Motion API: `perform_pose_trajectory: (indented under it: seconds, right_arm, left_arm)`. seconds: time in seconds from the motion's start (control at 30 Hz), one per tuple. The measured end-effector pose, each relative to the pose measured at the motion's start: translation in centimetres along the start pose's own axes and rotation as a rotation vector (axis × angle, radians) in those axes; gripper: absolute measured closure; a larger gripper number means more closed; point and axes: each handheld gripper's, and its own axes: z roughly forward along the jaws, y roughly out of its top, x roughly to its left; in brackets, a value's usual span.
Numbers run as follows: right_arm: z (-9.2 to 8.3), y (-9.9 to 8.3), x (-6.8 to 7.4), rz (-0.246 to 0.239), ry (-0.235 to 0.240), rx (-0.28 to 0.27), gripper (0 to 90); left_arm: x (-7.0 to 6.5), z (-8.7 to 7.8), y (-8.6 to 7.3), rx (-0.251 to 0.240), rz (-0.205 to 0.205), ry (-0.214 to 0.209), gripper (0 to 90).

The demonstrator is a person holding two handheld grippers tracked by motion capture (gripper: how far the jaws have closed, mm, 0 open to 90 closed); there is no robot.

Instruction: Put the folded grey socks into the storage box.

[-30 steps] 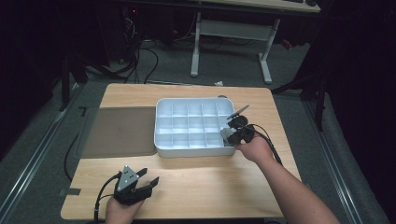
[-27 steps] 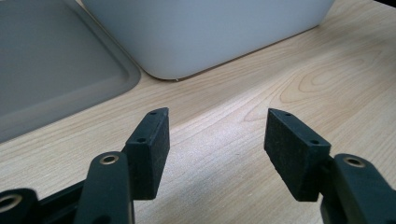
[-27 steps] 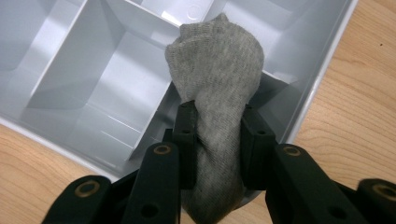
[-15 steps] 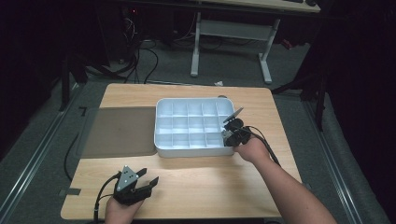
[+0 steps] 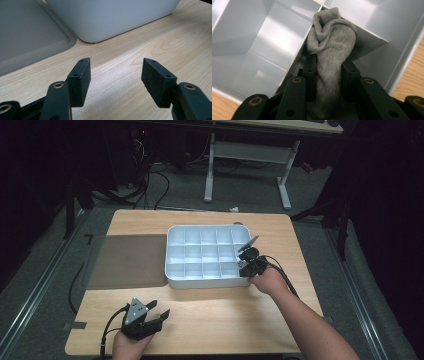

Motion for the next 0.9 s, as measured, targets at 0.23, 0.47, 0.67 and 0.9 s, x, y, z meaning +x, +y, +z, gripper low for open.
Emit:
perform_pose_trajectory:
  seconds: [0.23,0.47,0.67,0.9]
  right_arm:
    - [-0.5,0.1,-0.1,-0.020,0.016,-0.019,62.4]
    - [-2.7,0.0,-1.1,0.035,0.057,-0.067,59.3]
    - [-4.6,0.1,-1.2,0.014,0.071,-0.102,61.4]
    - [-5.4,-0.3,-1.3,0.009,0.070,-0.098,70.9]
  left_arm:
    - [0.0,0.0,0.0,-0.003,-0.003,-0.001,41.0]
    - [-0.1,0.0,0.0,-0.001,-0.001,-0.004,41.0]
    - [-0.1,0.0,0.0,0.002,0.000,-0.005,41.0]
    - [-0.1,0.0,0.0,0.001,0.000,-0.005,41.0]
